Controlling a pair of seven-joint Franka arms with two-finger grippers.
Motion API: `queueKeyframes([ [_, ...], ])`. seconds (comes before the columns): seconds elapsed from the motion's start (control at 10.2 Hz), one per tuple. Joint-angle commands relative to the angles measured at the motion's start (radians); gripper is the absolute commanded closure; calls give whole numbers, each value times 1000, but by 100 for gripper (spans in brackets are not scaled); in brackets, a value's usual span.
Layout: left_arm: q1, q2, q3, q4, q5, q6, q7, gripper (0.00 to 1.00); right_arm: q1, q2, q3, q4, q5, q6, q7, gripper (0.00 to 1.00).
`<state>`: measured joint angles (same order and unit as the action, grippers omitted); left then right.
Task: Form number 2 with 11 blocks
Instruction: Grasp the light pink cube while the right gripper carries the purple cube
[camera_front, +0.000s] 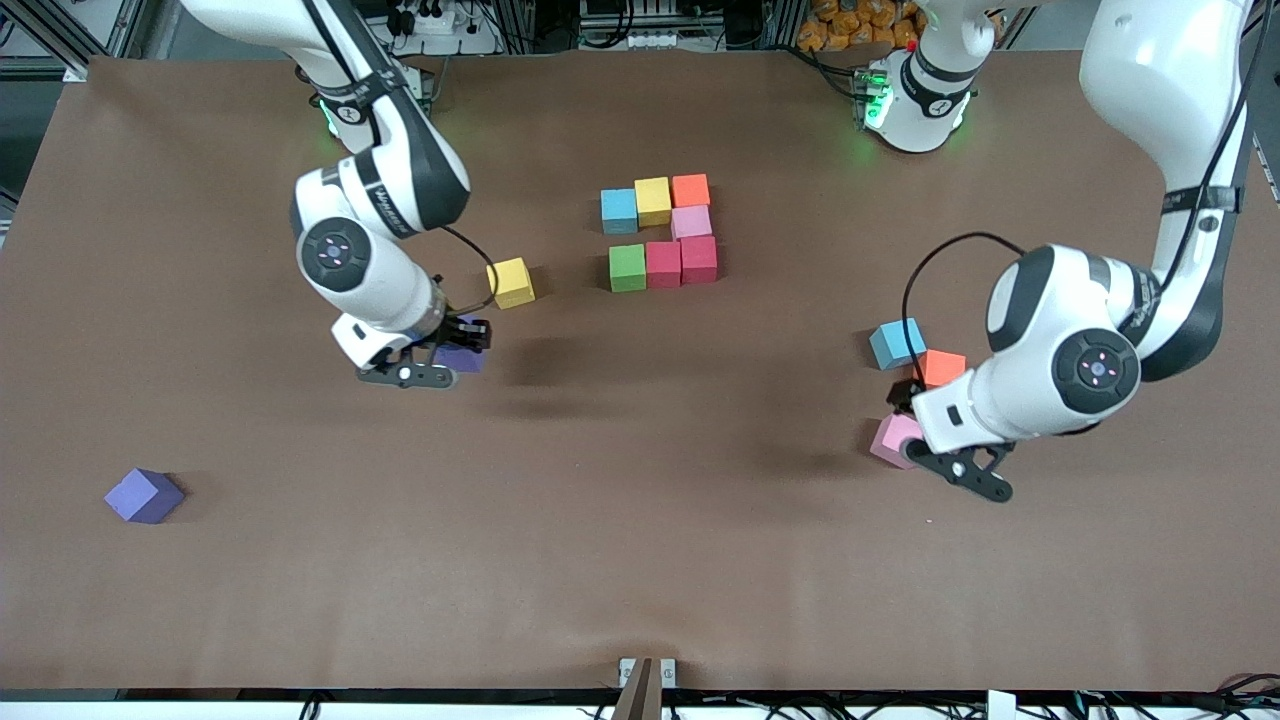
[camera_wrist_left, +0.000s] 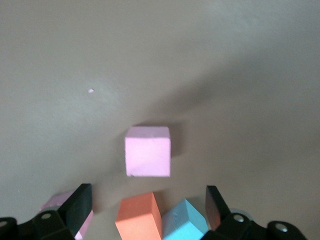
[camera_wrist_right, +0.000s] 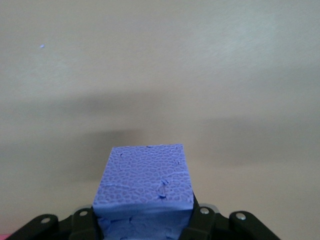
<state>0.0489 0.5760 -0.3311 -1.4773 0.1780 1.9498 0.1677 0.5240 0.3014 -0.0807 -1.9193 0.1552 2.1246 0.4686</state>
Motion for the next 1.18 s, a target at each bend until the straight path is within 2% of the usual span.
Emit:
queueKeyframes([
  [0.0,-24,80,24,58,0,53,-13,0,66,53,-13,80,81,-23,47,42],
  [0.29,-44,149,30,60,99,126,-13,0,129,126,-14,155,81,-23,54,42],
  [0.59,-44,188,29,57,104,129,-16,0,192,220,-22,244,63,-31,74,42],
  [0.88,-37,183,29,31,113,133,-13,0,241,291,-50,328,33,-35,73,42],
  [1.08,-27,170,29,-4,112,132,-19,0,274,323,-57,333,40,-34,81,42],
])
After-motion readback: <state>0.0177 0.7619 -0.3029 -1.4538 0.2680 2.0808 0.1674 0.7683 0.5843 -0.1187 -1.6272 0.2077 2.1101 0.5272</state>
